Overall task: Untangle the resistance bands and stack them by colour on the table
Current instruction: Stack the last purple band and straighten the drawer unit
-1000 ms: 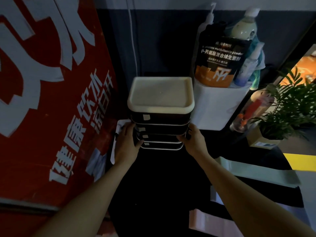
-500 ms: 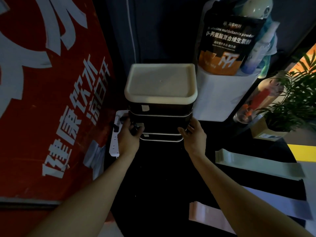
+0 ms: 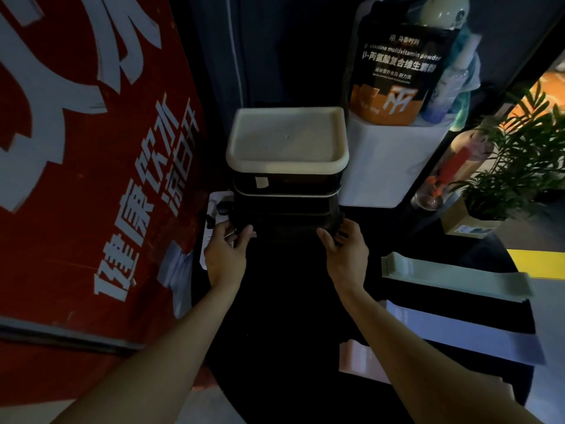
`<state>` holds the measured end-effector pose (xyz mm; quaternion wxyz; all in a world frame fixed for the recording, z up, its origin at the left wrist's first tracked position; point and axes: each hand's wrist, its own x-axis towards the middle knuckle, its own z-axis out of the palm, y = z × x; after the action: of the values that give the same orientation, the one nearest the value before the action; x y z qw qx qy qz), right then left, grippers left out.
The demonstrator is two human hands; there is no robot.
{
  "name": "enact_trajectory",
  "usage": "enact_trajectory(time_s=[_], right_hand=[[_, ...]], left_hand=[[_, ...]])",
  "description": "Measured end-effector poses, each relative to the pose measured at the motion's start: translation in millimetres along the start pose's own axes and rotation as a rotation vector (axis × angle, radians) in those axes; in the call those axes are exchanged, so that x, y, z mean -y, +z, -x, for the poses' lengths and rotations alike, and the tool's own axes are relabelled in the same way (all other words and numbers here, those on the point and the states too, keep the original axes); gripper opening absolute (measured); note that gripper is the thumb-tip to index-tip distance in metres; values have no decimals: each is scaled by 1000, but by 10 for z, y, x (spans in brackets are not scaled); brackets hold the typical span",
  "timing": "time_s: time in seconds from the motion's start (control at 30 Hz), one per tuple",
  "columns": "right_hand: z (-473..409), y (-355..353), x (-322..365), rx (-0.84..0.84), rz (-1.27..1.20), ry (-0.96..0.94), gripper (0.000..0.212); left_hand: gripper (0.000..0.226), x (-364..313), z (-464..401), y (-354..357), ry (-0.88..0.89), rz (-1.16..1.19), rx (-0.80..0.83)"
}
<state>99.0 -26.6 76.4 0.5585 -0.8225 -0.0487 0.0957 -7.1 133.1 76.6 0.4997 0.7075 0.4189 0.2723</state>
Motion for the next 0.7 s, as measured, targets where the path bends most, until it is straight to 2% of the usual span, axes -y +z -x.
enact_trajectory(time_s=[0.7], right_hand=[[251,-51,-66,12,-68,-2,33]], left_hand=[[37,-16,261,-184,24,-107,33]])
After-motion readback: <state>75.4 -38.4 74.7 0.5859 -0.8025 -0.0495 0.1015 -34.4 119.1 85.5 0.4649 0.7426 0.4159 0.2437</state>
